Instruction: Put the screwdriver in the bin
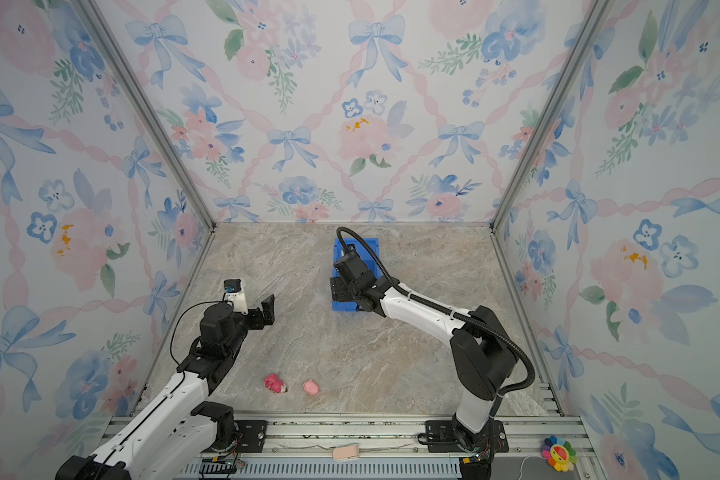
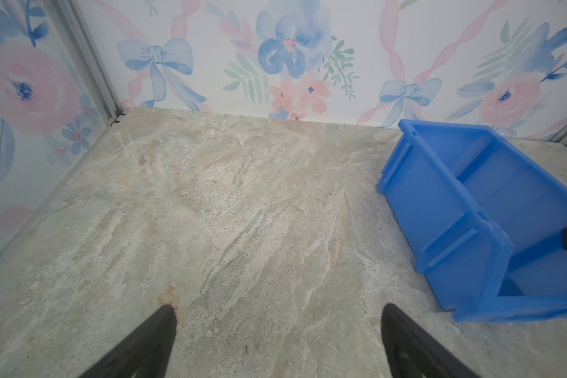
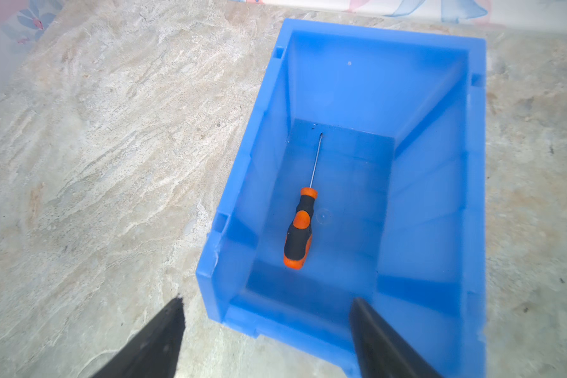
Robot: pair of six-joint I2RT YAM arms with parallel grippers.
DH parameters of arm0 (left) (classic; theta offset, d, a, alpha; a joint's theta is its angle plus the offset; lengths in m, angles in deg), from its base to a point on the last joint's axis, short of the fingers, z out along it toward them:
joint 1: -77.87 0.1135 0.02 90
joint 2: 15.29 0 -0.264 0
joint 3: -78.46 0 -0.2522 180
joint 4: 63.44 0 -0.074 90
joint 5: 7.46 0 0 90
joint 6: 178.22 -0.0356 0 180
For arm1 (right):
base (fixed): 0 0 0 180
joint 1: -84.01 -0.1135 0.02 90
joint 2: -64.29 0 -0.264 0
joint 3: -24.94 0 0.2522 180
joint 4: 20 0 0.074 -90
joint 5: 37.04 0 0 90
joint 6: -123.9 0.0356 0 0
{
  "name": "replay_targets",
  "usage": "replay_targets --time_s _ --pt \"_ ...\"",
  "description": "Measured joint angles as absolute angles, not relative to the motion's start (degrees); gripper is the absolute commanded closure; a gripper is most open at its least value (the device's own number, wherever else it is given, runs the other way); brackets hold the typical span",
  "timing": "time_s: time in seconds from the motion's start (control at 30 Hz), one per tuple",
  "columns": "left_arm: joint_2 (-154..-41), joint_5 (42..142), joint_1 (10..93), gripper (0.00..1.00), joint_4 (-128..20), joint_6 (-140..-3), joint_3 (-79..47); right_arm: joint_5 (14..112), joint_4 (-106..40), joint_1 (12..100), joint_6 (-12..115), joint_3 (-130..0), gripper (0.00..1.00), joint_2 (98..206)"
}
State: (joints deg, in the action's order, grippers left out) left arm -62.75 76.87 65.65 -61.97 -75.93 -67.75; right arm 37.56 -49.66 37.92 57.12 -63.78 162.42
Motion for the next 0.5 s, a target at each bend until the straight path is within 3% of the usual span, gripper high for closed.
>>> replay_targets --time_s 0.4,0.5 --pt "-59.1 81.2 65.1 0.02 -60.3 -74.2 -67.7 36.7 -51.1 38.2 55.2 -54.6 0.02 149.9" --pt "-59.1 81.1 65.1 0.02 -58.8 -74.0 -67.7 37.4 -51.2 39.7 54.1 -51.7 0.03 147.4"
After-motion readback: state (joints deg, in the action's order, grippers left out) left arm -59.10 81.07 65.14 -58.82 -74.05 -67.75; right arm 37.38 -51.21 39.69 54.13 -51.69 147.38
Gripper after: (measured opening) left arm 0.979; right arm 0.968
